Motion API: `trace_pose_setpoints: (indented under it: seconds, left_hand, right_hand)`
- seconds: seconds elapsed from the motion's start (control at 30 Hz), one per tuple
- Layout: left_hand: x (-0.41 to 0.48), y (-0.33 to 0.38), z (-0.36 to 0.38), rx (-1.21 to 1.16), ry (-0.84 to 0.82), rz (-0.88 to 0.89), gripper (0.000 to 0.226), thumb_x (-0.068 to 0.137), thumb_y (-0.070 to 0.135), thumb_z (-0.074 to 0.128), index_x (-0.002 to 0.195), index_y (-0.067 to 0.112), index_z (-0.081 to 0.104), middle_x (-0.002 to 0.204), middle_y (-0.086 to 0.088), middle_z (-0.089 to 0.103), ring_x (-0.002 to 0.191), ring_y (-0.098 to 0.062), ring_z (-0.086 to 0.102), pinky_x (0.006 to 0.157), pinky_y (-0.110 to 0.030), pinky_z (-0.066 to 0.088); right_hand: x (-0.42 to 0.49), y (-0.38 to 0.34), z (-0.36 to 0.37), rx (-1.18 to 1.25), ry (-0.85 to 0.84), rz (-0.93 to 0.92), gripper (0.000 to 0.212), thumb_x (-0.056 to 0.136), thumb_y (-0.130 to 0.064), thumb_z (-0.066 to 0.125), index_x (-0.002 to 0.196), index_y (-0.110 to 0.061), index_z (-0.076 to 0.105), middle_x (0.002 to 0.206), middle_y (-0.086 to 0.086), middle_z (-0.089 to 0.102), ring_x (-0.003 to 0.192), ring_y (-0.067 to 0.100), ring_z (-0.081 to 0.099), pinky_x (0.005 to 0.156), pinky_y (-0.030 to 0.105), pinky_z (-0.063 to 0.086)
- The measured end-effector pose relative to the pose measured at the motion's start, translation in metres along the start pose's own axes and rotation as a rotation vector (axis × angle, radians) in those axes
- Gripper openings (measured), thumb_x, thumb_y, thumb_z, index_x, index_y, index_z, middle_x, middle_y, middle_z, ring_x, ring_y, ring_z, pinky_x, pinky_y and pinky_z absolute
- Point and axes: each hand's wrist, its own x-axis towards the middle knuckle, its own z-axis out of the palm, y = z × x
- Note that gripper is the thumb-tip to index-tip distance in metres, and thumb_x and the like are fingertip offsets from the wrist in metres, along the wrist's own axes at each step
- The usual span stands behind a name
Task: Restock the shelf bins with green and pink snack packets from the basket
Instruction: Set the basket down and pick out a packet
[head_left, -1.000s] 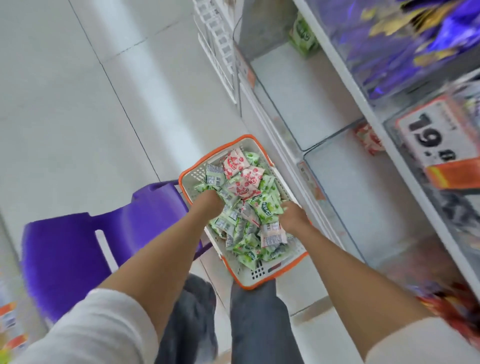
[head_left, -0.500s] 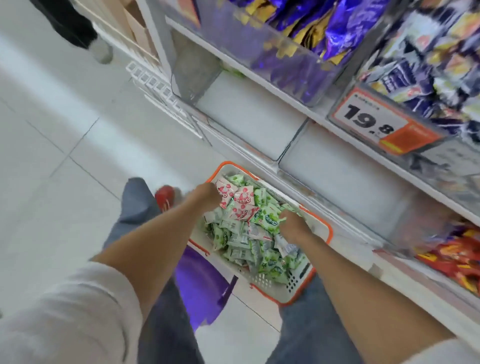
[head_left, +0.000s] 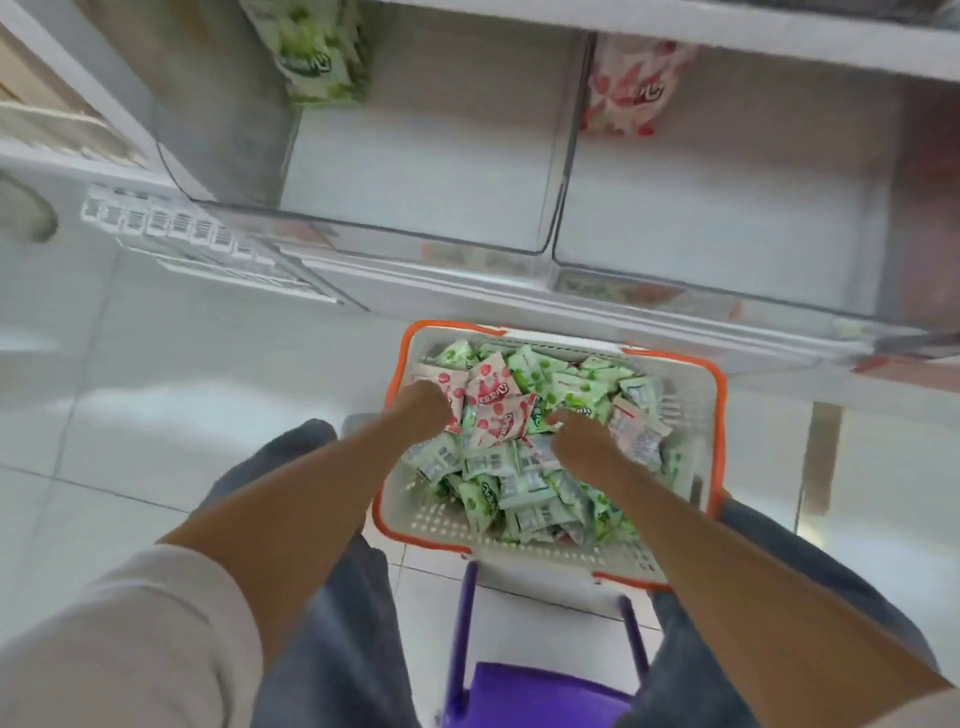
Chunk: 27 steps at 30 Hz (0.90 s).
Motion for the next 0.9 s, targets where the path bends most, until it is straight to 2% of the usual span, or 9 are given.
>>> trace_pose_setpoints:
  seconds: [0.07,0.2,0.3,0.43,0.53,0.7,0.77,0.83,0.9]
  left_hand:
    - [0.009,-0.004,0.016,0.019,0.010,0.028,0.029,0.098,0.014,0.044,0.112,-0.001,0.065,0.113,-0.017,0.066,0.104,-0.032,0.063,0.080,-0.031,0.048]
    - [0.014,-0.008,0.044,-0.057,0.024,-0.024,0.024,0.096,0.010,0.044,0.099,-0.002,0.064,0.095,-0.016,0.069,0.073,-0.022,0.063,0.062,-0.028,0.052]
    - [0.026,-0.019,0.069,-0.049,0.070,-0.036,0.019,0.091,0.013,0.049,0.091,0.008,0.067,0.088,-0.012,0.071,0.078,-0.023,0.068,0.081,-0.040,0.059]
    - [0.043,-0.017,0.086,-0.056,0.166,-0.012,0.016,0.090,0.019,0.054,0.084,0.013,0.068,0.080,-0.003,0.070,0.069,-0.018,0.066,0.071,-0.040,0.060]
    - [0.060,-0.008,0.084,0.004,0.171,0.056,0.023,0.082,0.030,0.067,0.085,0.008,0.069,0.074,-0.002,0.065,0.069,-0.016,0.060,0.062,-0.034,0.051]
    - [0.068,0.007,0.080,0.245,0.171,0.104,0.043,0.074,0.049,0.076,0.077,0.012,0.052,0.072,0.002,0.054,0.073,-0.017,0.056,0.066,-0.028,0.046]
    - [0.066,0.009,0.084,0.283,0.191,0.196,0.041,0.078,0.043,0.076,0.090,0.007,0.060,0.083,0.000,0.059,0.076,-0.017,0.059,0.069,-0.029,0.048]
    - [0.058,0.017,0.083,0.306,0.242,0.329,0.037,0.084,0.036,0.073,0.106,0.007,0.064,0.102,-0.001,0.059,0.097,-0.021,0.059,0.081,-0.029,0.048]
    - [0.044,0.017,0.081,0.288,0.250,0.431,0.017,0.087,0.030,0.070,0.086,0.017,0.059,0.097,0.000,0.057,0.093,-0.021,0.055,0.074,-0.027,0.042]
  right_hand:
    - [0.001,0.010,0.002,0.004,0.014,-0.021,0.042,0.098,-0.011,0.039,0.136,-0.022,0.051,0.112,0.009,0.062,0.056,0.013,0.053,0.046,0.023,0.041]
    - [0.011,0.028,0.007,-0.081,-0.001,-0.092,0.041,0.099,-0.014,0.038,0.138,-0.023,0.048,0.116,0.010,0.064,0.059,0.011,0.055,0.045,0.023,0.039]
    - [0.021,0.027,0.004,-0.150,-0.046,-0.213,0.039,0.099,-0.009,0.042,0.136,-0.016,0.048,0.104,0.008,0.065,0.066,0.013,0.055,0.053,0.026,0.039]
    - [0.048,0.031,0.001,-0.160,-0.013,-0.342,0.036,0.098,-0.008,0.047,0.133,-0.015,0.051,0.098,0.006,0.065,0.076,0.018,0.062,0.067,0.033,0.053]
    - [0.069,0.036,-0.001,-0.144,0.061,-0.423,0.036,0.098,-0.006,0.046,0.132,-0.016,0.053,0.091,0.002,0.064,0.067,0.011,0.056,0.061,0.028,0.046]
    - [0.071,0.034,-0.006,-0.164,0.129,-0.547,0.037,0.098,-0.007,0.047,0.133,-0.016,0.053,0.108,0.006,0.066,0.097,0.024,0.064,0.086,0.038,0.052]
    - [0.066,0.031,-0.006,-0.241,0.128,-0.571,0.040,0.097,-0.007,0.048,0.136,-0.015,0.051,0.120,0.007,0.061,0.108,0.024,0.060,0.092,0.036,0.050]
    - [0.057,0.029,-0.010,-0.257,0.161,-0.590,0.041,0.096,-0.007,0.051,0.137,-0.014,0.050,0.128,0.009,0.057,0.114,0.024,0.057,0.094,0.034,0.046]
    - [0.045,0.030,-0.011,-0.226,0.185,-0.582,0.045,0.095,-0.005,0.052,0.139,-0.013,0.048,0.133,0.011,0.055,0.120,0.026,0.054,0.094,0.034,0.045]
